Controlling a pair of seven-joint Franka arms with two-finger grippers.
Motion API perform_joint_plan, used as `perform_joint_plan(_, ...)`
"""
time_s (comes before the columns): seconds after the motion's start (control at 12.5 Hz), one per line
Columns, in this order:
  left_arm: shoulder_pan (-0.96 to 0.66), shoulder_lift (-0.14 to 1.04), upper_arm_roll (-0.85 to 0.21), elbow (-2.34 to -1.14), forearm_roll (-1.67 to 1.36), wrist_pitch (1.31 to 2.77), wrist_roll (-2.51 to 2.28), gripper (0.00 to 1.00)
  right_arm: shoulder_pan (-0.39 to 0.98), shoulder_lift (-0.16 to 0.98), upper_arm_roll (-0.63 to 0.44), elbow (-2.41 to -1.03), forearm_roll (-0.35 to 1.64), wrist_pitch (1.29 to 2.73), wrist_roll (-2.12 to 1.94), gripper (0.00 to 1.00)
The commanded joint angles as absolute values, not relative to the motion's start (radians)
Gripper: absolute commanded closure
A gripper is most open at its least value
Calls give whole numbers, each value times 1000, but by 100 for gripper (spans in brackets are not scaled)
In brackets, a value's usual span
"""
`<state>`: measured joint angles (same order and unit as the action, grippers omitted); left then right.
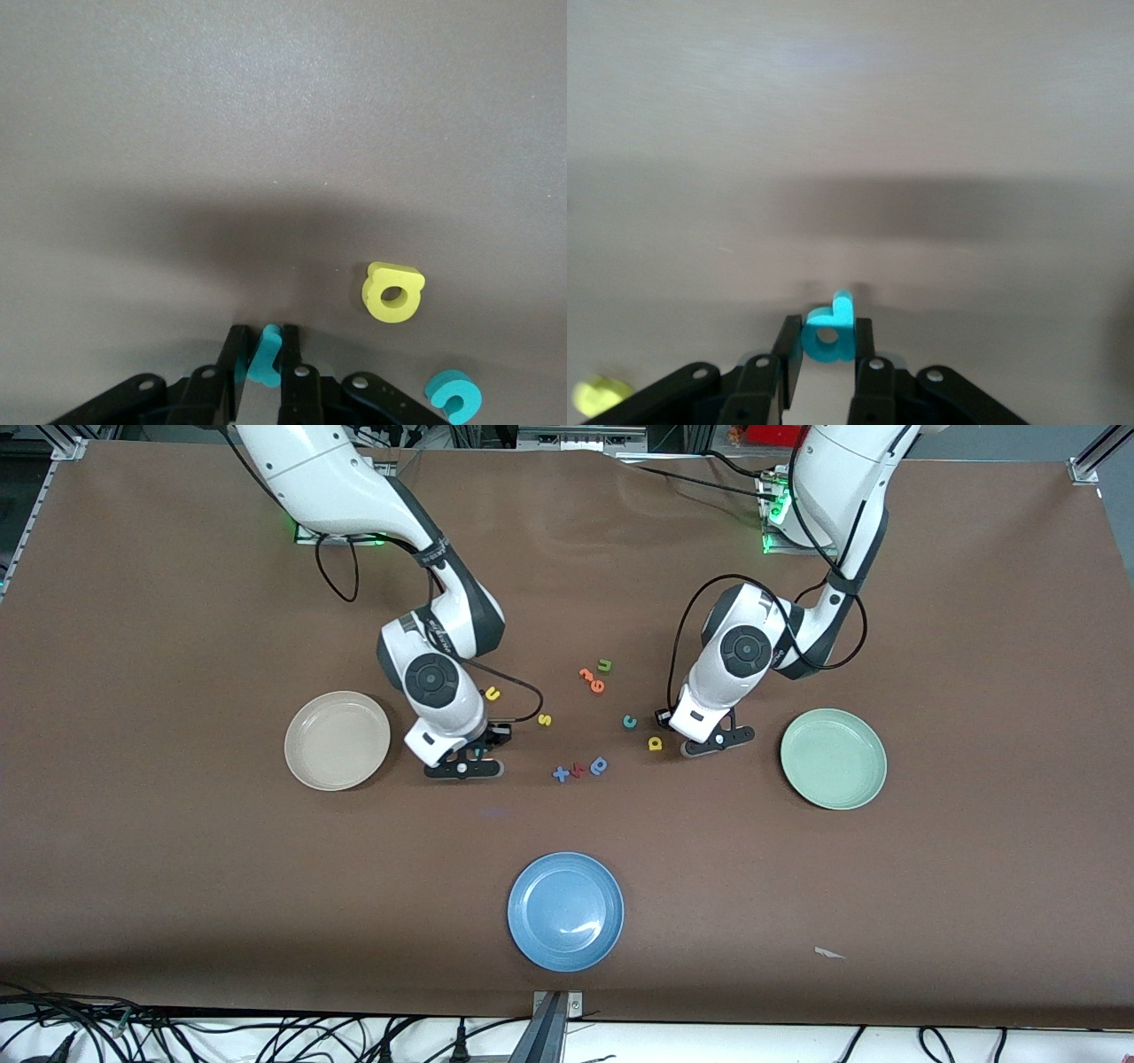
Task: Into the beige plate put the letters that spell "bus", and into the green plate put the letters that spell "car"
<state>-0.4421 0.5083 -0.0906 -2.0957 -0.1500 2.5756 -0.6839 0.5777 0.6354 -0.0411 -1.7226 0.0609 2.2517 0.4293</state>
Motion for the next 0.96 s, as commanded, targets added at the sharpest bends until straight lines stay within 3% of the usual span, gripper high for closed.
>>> perform_joint_plan(0.0,-448,500,-87,-2106,-161,2588,-672,95,575,548,-124,-1753,72,2107,284,89)
perform_joint_plan(0.24,-434,470,-81,-2100,-160,2576,-672,100,575,474,-207,-1837,72,2048,181,89)
perform_joint_plan(0.72,-250,322,-81,-2095,-160,2384,-461,100,551,500,-265,-1986,72,2181,97,86)
perform_joint_plan(0.8,-209,313,-80,-2095,-160,2355,-401,100,551,500,-265,-1983,74,2175,104,57)
perform_joint_plan(0.88,-166,307,-80,-2097,-158,2335,-334,100,551,500,-265,-1982,75,2172,109,4)
